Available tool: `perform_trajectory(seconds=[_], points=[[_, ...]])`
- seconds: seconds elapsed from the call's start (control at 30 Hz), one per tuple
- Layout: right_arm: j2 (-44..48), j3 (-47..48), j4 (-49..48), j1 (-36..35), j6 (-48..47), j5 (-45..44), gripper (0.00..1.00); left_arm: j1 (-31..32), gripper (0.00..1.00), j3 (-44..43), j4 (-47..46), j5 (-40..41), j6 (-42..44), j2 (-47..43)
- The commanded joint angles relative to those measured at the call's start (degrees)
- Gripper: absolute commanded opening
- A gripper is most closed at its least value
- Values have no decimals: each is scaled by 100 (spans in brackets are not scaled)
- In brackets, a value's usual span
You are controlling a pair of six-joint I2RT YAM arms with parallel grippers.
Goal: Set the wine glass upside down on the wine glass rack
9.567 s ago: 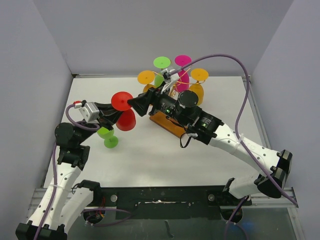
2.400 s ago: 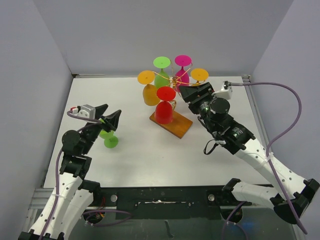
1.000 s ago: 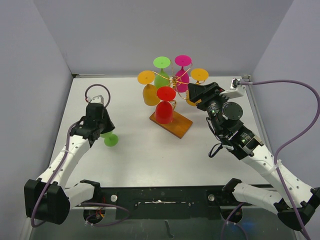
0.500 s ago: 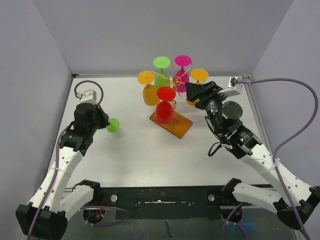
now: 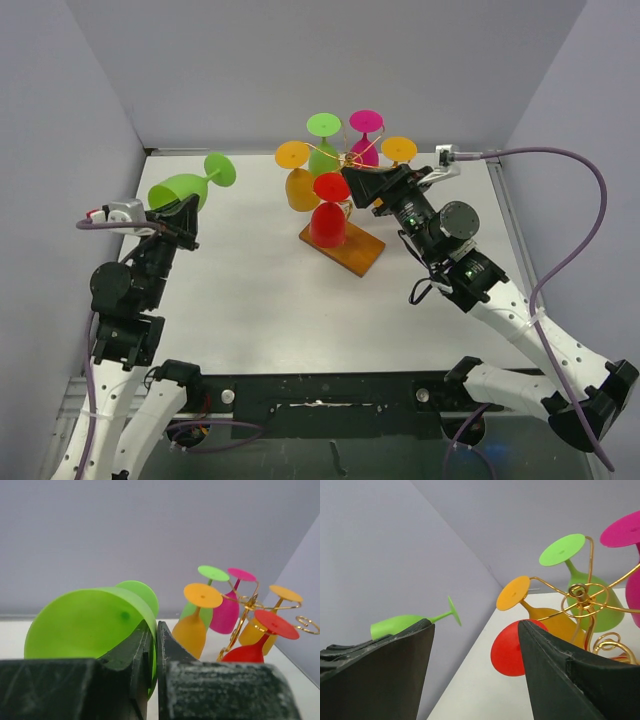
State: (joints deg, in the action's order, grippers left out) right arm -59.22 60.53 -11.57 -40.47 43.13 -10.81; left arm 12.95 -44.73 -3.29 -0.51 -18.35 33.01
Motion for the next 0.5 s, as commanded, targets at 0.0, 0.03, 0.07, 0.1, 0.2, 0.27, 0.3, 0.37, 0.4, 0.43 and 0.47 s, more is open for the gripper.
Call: perform_trajectory(seconds=[0.0,0.03,0.07,0.1,0.2,0.27,0.3,0.37,0.4,0.43,0.47], points=[[-44,24,-772,30,-112,633,69,-20,0,-118,-1420,-215,279,-179],[-50,28,-821,30,-112,693,69,-14,0,-132,-1598,-307,248,-181],[-65,29,-872,31,-108,739,69,-12,0,-151,-1785,-416,194,-165],[-68,24,-918,35,-104,773,69,-17,0,-182,-1952,-539,116,-133],[-77,20,-1059,24,-59,853,70,-16,0,-254,-2543,-1085,-92,-16],[-87,28,-1263,30,13,946,70,-14,0,-293,-2921,-1314,-235,45],[-108,35,-1423,30,64,1027,70,-12,0,-325,-3116,-1360,-344,103],[-204,38,-1778,31,243,1223,70,-19,0,-400,-3556,-1517,-553,220],[-253,50,-1952,30,347,1305,69,-14,0,-443,-3768,-1588,-707,304],[-313,73,-2044,30,455,1349,69,-12,0,-490,-3977,-1664,-928,401],[-355,106,-2110,28,575,1352,69,-16,0,-539,-4196,-1755,-1091,512]])
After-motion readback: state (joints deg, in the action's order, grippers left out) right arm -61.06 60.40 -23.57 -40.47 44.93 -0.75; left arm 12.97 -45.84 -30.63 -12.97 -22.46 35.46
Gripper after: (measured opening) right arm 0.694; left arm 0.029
